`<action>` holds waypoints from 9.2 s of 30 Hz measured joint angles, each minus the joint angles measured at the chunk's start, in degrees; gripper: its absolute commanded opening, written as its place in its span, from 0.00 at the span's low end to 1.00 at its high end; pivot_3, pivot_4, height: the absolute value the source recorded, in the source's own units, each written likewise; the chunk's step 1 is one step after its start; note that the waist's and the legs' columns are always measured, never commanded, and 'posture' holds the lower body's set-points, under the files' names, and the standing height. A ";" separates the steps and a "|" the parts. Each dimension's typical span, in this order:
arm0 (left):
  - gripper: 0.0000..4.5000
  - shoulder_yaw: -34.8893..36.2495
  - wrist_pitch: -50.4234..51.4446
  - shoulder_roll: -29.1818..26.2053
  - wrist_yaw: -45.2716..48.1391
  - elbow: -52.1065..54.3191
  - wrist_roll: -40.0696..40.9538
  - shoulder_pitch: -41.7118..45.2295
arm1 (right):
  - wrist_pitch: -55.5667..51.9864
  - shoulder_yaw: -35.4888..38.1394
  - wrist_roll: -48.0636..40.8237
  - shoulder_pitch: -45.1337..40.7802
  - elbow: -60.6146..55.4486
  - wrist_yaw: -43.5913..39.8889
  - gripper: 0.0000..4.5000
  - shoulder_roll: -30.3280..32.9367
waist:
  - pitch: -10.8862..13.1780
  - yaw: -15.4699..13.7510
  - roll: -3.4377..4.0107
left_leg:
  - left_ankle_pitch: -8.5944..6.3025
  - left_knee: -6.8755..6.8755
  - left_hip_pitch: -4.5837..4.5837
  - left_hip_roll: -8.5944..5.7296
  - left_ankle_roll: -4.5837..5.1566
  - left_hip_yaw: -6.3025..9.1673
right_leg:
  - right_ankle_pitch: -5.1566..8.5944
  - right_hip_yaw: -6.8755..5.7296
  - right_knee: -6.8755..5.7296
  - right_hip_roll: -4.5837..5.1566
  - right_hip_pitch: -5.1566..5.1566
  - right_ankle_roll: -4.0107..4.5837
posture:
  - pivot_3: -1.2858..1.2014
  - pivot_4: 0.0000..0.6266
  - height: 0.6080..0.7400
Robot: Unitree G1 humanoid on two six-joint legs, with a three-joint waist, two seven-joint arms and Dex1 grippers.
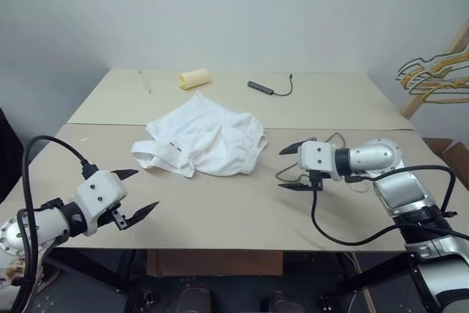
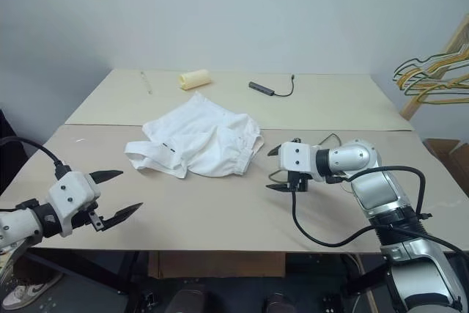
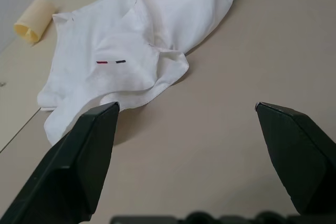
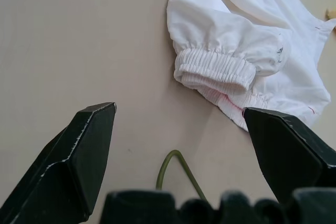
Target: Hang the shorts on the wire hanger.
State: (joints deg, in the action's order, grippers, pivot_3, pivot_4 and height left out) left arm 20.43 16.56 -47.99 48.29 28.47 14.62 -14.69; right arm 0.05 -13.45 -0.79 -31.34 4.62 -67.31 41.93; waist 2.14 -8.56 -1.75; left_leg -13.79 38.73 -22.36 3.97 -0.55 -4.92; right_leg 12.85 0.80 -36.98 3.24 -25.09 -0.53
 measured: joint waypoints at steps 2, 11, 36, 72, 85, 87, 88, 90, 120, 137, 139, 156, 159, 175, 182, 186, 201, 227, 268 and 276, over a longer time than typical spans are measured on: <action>1.00 0.00 0.00 -0.02 -0.11 -0.01 -0.07 0.43 | 0.00 0.00 0.00 0.01 -0.02 0.00 1.00 -0.03 | 0.00 -0.02 0.00 | 0.00 0.00 -0.01 0.00 0.00 0.00 | 0.00 0.00 0.00 0.00 0.00 0.00 | 0.62 0.00 1.00; 1.00 -0.98 -0.07 -0.11 -1.20 -0.39 -1.96 2.82 | -0.34 0.01 0.00 0.50 -0.78 0.56 1.00 -0.16 | 0.00 0.06 0.00 | 0.00 0.00 -0.02 0.00 0.00 0.00 | 0.00 -0.01 0.00 0.00 -0.01 0.00 | 0.61 0.00 1.00; 1.00 -6.30 -2.80 -3.00 4.54 -5.60 -5.42 5.94 | -33.23 -2.95 -0.53 -20.07 11.63 7.27 1.00 -16.41 | 0.02 4.32 0.05 | 0.00 -0.07 -0.03 0.06 -0.01 -0.08 | -0.21 -0.03 -0.09 -0.01 -0.10 0.06 | 0.58 0.00 1.00; 1.00 -16.95 -6.16 10.87 -9.15 -25.76 -13.54 22.86 | -26.65 1.62 0.44 -29.87 46.55 8.78 0.00 -29.75 | -0.02 4.57 0.00 | 0.04 -0.47 -0.01 -0.01 -0.04 -0.01 | -0.38 -0.01 -0.08 -0.06 -0.12 0.24 | 0.58 0.00 1.00; 0.72 -21.33 -5.50 18.12 -12.51 -40.34 -14.89 29.40 | -27.04 0.63 1.59 -26.67 41.90 10.46 0.00 -28.81 | -0.04 5.29 -0.03 | 0.04 -0.48 -0.02 -0.02 -0.04 0.01 | -0.40 -0.01 -0.11 -0.05 -0.15 0.26 | 0.57 0.00 1.00; 0.57 -21.31 -5.88 18.89 -13.54 -40.90 -14.77 29.40 | -27.06 0.63 1.68 -26.62 41.77 10.57 0.00 -28.81 | -0.04 5.53 -0.03 | 0.04 -0.47 -0.02 -0.02 -0.04 0.02 | -0.40 -0.01 -0.12 -0.05 -0.15 0.26 | 0.57 0.00 1.00; 0.51 -21.31 -6.33 19.10 -14.02 -41.11 -14.82 29.40 | -27.07 0.63 1.69 -26.62 41.59 10.59 0.00 -28.83 | -0.04 5.59 -0.03 | 0.04 -0.47 -0.02 -0.02 -0.04 0.02 | -0.40 0.00 -0.12 -0.05 -0.14 0.27 | 0.57 0.00 1.00; 0.35 -21.28 -6.68 19.14 -14.77 -41.46 -14.82 29.43 | -27.06 0.63 1.73 -26.62 41.38 10.66 0.00 -28.82 | -0.04 5.67 -0.04 | 0.04 -0.47 -0.02 -0.02 -0.04 0.03 | -0.40 0.00 -0.12 -0.05 -0.14 0.26 | 0.57 0.00 1.00; 0.01 -4.94 -25.58 -2.47 8.99 -22.29 -4.31 -0.82 | 31.37 -10.92 25.82 -9.08 19.12 33.42 0.00 -8.45 | 0.00 6.29 0.02 | 0.03 -0.58 0.03 -0.01 -0.03 -0.14 | -0.18 0.02 0.03 0.07 -0.17 0.06 | 0.57 0.00 1.00; 0.01 -2.98 -28.70 -17.30 20.53 -23.30 -9.20 -9.24 | 55.32 -17.77 41.35 -4.05 14.78 36.23 0.00 0.39 | -0.04 8.16 -0.10 | 0.04 -0.57 0.31 0.03 -0.02 -0.34 | 0.20 0.09 -0.04 0.12 -0.04 0.19 | 0.56 0.00 1.00; 0.01 -2.45 -27.90 -17.68 21.73 -21.08 -9.34 -11.66 | 56.58 -18.09 41.34 -4.07 14.81 35.87 0.00 0.41 | -0.05 8.34 -0.11 | 0.04 -0.57 0.33 0.03 -0.02 -0.35 | 0.20 0.11 -0.04 0.13 -0.03 0.19 | 0.56 0.00 1.00; 0.74 3.69 -22.61 -17.75 26.24 -15.62 -8.96 -16.78 | 60.83 -19.27 34.16 -3.47 12.03 30.88 0.90 2.39 | -0.05 8.29 -0.16 | 0.05 -0.57 0.48 0.03 0.00 -0.35 | 0.20 0.12 -0.07 0.13 0.07 0.20 | 0.55 0.00 1.00; 0.96 7.37 -22.06 -17.80 27.93 -16.32 -8.22 -16.80 | 59.27 -19.26 25.58 -2.37 10.01 26.42 1.00 6.95 | -0.05 8.17 -0.17 | 0.05 -0.57 0.49 0.02 0.01 -0.35 | 0.21 0.11 -0.04 0.16 0.09 0.20 | 0.55 0.00 1.00; 0.99 2.36 -7.63 -6.77 20.95 -11.00 8.17 5.25 | -14.83 -6.31 -0.17 -9.49 13.84 22.23 1.00 -7.03 | -0.03 9.25 -0.24 | 0.05 -0.61 1.05 0.07 -0.01 -0.30 | 0.04 0.08 -0.11 0.09 0.63 0.17 | 0.54 0.00 1.00; 0.99 -6.09 -6.30 -4.20 16.93 -6.89 6.63 8.93 | -26.04 -5.27 3.34 -14.78 26.98 31.01 1.00 -16.46 | -0.02 9.44 -0.22 | 0.05 -0.72 0.71 0.02 0.00 -0.25 | -0.23 0.14 -0.08 0.04 0.34 0.29 | 0.54 0.00 1.00; 0.99 -8.89 -6.72 -3.50 15.64 -7.38 4.79 11.10 | -25.67 -6.37 5.93 -14.66 29.59 31.25 1.00 -17.60 | -0.02 9.40 -0.22 | 0.06 -0.72 0.35 -0.02 0.01 -0.18 | -0.25 0.15 -0.09 0.03 0.04 0.27 | 0.53 0.00 1.00; 0.99 -14.34 -10.98 -2.22 15.00 -12.33 1.10 14.22 | -31.40 -3.99 10.11 -1.47 11.29 23.79 1.00 -1.88 | -0.12 9.17 -0.26 | 0.06 -0.69 0.39 -0.09 0.01 -0.13 | 0.00 0.12 -0.02 0.09 0.15 -0.19 | 0.52 0.00 1.00; 1.00 -18.16 -9.12 0.68 13.11 -11.30 1.33 19.14 | -51.71 16.40 -0.33 -12.96 27.23 53.53 0.65 -28.49 | -0.16 12.79 -0.23 | 0.12 -0.69 0.49 -0.17 0.11 0.13 | -0.19 0.29 -0.03 -0.08 0.24 -0.19 | 0.51 0.00 1.00; 1.00 4.98 34.79 32.56 -28.87 -16.74 55.62 41.08 | -9.49 -2.00 4.34 7.99 -15.83 45.40 0.00 -28.37 | -0.47 14.13 -0.56 | 0.09 -0.75 0.87 -0.40 0.09 0.86 | -0.13 0.07 0.25 -0.05 0.90 -0.36 | 0.51 0.00 1.00; 0.91 3.64 32.29 32.41 -31.78 -15.93 56.25 41.05 | -3.14 -4.90 9.26 7.98 -13.69 47.18 0.00 -30.50 | -0.47 13.51 -0.59 | 0.09 -0.75 0.82 -0.51 0.08 0.87 | -0.16 0.08 0.29 0.04 0.90 -0.31 | 0.52 0.00 1.00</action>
State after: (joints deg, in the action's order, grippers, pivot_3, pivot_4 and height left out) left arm 24.06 48.85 -15.57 16.51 12.54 70.87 26.36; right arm -3.09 -18.35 8.47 -23.37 -9.07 -20.13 11.43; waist 1.68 4.95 -2.34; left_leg -13.70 37.98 -21.55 3.46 -0.47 -4.05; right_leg 12.70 0.88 -36.69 3.27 -24.19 -0.84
